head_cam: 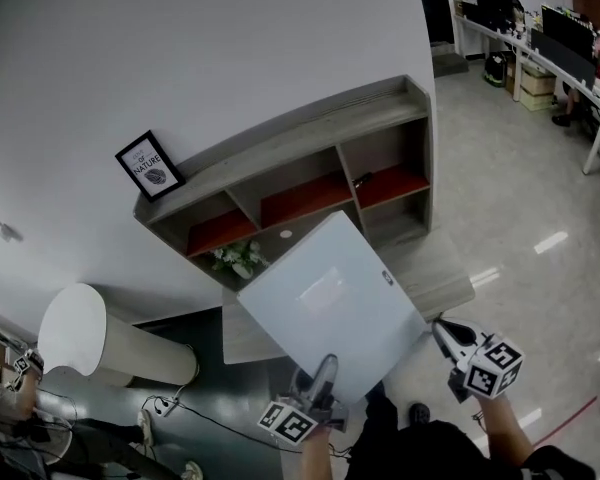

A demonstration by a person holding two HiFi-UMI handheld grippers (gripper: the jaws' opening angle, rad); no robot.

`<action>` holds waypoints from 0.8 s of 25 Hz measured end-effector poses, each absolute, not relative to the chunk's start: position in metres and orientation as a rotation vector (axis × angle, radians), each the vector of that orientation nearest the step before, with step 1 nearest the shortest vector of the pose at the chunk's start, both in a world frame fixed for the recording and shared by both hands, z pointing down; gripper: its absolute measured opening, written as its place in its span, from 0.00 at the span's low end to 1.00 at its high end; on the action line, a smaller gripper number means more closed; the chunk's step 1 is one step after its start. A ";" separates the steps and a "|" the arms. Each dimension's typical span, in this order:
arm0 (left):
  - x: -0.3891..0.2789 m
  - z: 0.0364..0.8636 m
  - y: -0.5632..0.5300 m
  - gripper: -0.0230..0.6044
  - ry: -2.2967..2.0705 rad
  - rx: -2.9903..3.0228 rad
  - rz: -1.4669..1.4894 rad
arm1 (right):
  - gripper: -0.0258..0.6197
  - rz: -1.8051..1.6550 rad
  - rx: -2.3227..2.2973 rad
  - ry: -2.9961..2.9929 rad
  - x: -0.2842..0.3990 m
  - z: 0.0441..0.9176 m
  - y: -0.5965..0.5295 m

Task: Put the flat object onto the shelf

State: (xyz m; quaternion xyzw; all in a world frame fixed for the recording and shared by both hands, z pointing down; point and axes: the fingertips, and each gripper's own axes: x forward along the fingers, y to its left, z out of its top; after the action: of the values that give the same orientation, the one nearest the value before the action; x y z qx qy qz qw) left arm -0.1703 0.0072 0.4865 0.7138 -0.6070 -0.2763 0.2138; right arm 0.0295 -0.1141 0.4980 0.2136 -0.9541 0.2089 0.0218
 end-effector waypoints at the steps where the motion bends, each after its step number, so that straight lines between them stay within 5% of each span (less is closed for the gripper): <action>1: -0.177 0.484 -0.001 0.49 -1.668 1.996 -0.762 | 0.06 0.636 0.675 -2.955 0.024 0.494 -0.119; 20: -0.295 0.357 -0.155 0.49 -1.446 2.490 -0.747 | 0.06 0.417 0.927 -2.955 -0.071 0.447 -0.188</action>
State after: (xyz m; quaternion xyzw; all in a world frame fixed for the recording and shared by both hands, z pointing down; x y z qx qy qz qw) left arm -0.2952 -0.1551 0.3574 0.8342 -0.4843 -0.2502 0.0835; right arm -0.0715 -0.1884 0.4472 0.2966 -0.9456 0.1334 0.0081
